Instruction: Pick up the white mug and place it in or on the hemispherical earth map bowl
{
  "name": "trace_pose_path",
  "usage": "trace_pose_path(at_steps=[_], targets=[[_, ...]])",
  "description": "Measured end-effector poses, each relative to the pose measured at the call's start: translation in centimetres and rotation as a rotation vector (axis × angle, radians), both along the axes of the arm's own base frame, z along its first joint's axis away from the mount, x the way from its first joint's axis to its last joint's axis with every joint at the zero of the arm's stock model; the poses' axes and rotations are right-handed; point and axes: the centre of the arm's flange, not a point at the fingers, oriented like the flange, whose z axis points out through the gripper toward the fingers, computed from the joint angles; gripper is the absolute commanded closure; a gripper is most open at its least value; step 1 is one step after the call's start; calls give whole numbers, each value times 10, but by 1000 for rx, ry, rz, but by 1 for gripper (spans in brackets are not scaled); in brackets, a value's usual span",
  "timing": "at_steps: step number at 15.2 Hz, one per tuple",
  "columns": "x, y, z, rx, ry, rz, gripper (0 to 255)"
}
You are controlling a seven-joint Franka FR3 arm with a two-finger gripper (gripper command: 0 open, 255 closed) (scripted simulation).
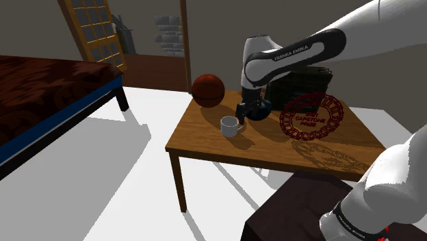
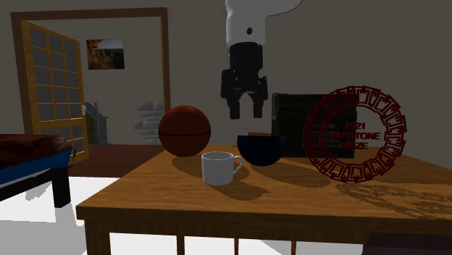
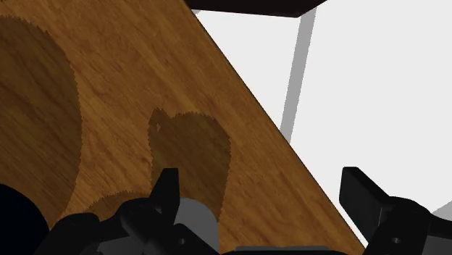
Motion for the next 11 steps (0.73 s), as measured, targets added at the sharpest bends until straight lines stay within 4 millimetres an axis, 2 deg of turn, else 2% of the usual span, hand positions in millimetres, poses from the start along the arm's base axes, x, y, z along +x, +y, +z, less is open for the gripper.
trace_pose_path(at_steps=[11], targets=[[111, -1, -84, -50, -25, -23, 0]])
